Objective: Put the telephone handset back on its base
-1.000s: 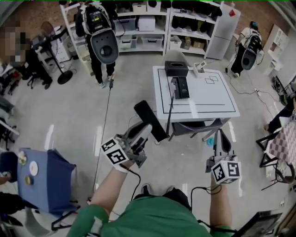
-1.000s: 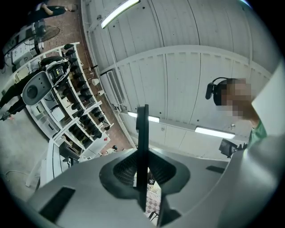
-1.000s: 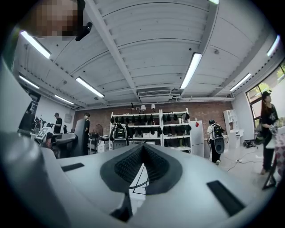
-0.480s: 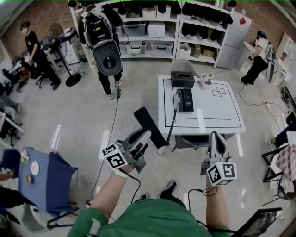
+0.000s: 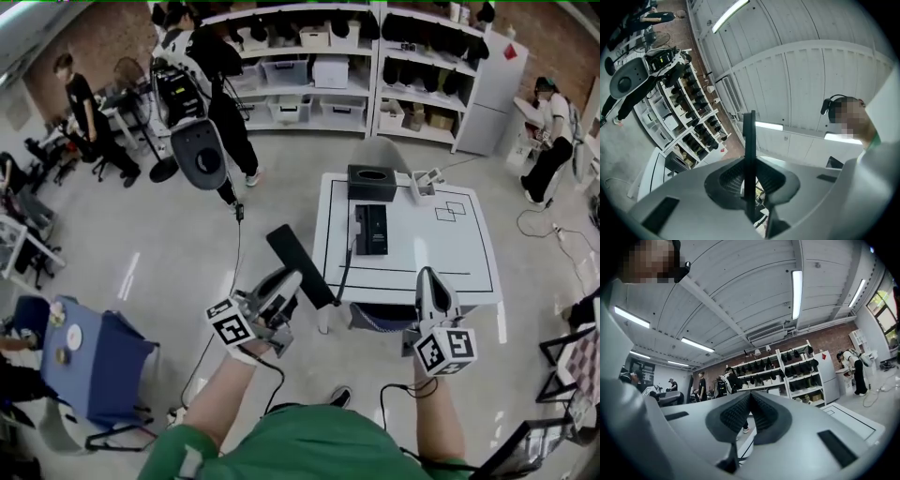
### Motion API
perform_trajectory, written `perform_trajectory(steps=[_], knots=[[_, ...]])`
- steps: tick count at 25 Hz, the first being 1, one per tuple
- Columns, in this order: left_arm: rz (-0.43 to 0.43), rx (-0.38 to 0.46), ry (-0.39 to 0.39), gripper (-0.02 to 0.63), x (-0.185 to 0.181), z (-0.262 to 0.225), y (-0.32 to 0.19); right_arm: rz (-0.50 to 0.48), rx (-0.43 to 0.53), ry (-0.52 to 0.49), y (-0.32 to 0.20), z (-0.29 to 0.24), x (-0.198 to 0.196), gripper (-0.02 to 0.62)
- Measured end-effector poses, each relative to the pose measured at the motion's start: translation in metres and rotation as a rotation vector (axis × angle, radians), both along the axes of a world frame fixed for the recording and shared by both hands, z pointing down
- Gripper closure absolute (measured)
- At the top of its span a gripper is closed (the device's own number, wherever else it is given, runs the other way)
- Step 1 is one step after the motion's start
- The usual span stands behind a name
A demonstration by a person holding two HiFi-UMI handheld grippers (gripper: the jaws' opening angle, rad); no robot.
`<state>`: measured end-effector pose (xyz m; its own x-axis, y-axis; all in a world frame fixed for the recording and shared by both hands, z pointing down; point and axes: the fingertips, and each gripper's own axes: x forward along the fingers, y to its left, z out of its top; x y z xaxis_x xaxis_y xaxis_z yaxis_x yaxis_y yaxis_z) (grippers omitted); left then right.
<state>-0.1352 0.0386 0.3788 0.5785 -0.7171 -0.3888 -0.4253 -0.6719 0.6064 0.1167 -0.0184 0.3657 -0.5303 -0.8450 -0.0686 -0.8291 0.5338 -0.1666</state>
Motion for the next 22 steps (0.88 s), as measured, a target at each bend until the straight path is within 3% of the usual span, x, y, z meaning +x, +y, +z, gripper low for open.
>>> perform_trajectory(steps=[13,22], knots=[[-0.084,-0.019,-0.028,0.526,0.023,-0.004,-0.036,-0.075,-0.025,-0.031,-0.069,0.008,0.021,0.574],[-0.057,-0.030,-0.012,0.526,0.016,0.005,-0.076,-0.086,-0.044,0.005,-0.105,0.022,0.003,0.574]])
